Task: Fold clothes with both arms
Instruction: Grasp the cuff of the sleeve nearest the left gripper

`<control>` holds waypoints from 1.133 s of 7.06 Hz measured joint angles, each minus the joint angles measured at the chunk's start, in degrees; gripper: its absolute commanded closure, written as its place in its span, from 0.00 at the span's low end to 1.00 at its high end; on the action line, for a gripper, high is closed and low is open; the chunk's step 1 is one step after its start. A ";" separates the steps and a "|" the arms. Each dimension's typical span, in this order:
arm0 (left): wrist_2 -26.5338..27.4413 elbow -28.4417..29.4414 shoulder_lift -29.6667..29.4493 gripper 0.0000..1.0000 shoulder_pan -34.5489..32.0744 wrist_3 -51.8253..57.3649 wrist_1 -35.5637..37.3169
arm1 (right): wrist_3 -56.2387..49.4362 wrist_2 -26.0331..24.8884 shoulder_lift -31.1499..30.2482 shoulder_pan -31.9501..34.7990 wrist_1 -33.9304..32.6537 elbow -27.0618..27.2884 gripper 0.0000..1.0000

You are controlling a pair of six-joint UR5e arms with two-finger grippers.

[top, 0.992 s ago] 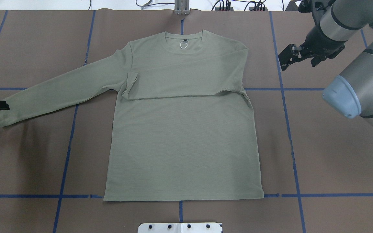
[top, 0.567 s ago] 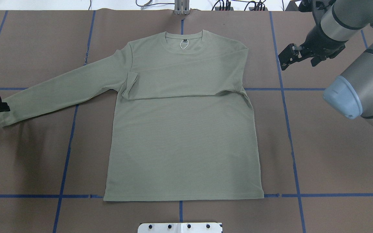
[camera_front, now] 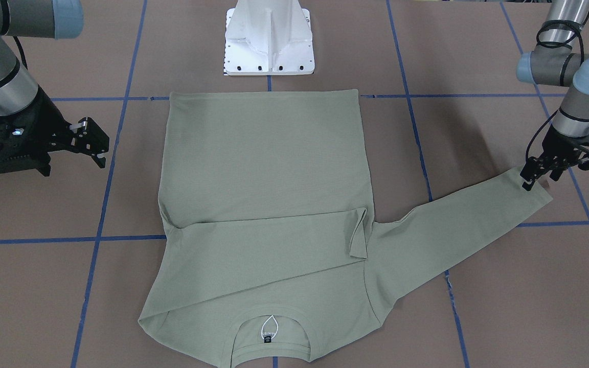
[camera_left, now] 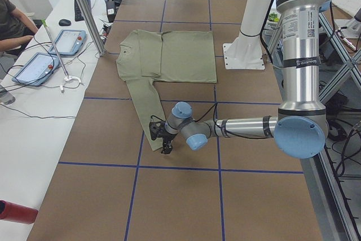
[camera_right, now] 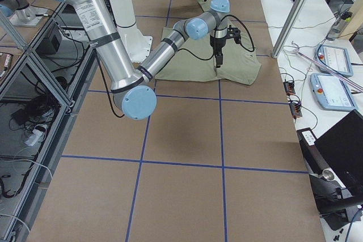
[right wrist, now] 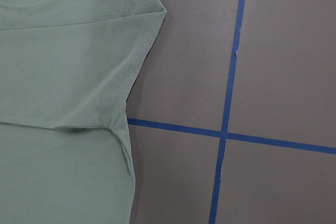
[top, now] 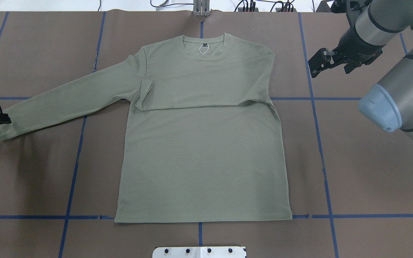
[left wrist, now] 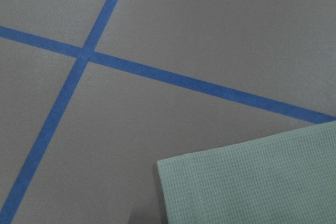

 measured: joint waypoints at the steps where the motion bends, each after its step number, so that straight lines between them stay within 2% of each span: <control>1: -0.04 0.00 0.00 0.10 0.03 0.01 0.01 | 0.14 0.00 -0.05 0.00 -0.04 0.27 0.00; 6: -0.12 0.21 -0.01 0.14 0.27 -0.31 0.00 | 0.29 0.00 -0.09 0.03 -0.06 0.85 0.00; 7: -0.14 0.23 -0.01 0.25 0.37 -0.35 -0.03 | 0.29 0.00 -0.09 0.03 -0.06 0.86 0.00; 8: -0.15 0.24 -0.01 0.43 0.49 -0.41 -0.07 | 0.29 0.00 -0.09 0.03 -0.06 0.86 0.00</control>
